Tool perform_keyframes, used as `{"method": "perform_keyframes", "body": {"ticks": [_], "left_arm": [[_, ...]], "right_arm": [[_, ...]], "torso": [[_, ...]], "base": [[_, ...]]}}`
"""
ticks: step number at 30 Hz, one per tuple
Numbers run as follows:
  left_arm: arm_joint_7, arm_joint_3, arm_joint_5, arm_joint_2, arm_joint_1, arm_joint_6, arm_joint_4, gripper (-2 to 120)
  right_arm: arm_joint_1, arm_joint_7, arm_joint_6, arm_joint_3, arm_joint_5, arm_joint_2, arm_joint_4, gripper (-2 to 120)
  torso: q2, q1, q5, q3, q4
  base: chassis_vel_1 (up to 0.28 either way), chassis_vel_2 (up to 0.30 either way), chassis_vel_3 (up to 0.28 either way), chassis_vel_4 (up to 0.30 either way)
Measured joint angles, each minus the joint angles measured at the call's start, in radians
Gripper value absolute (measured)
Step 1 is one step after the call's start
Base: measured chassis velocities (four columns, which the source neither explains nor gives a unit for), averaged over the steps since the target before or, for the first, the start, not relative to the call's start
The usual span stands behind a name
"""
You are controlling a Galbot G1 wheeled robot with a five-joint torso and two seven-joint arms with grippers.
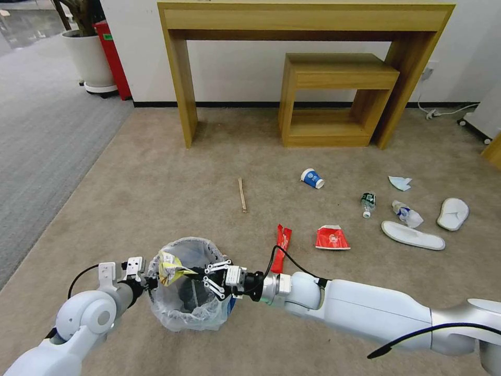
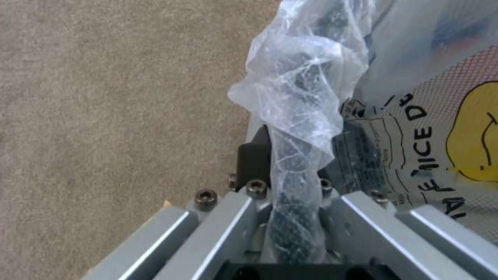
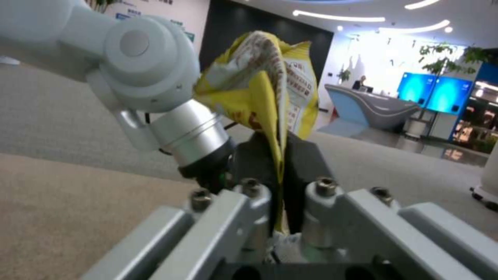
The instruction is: Pick up the trash bin and place the garbage on the floor into it.
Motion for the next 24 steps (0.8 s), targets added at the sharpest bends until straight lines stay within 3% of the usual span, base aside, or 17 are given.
{"method": "perform_keyframes", "body": {"ticks": [24], "left_arm": [[0.007,0.002,0.007,-0.01,0.0,-0.001,-0.001,0]], "right_arm": [[0.023,0.031,-0.007,-0.018,-0.001,0.031,0.007,96]], "torso": [[0.0,0.0,0.0003,0.0,0.0001]], "base": [[0.0,0.0,0.0,0.0]]}}
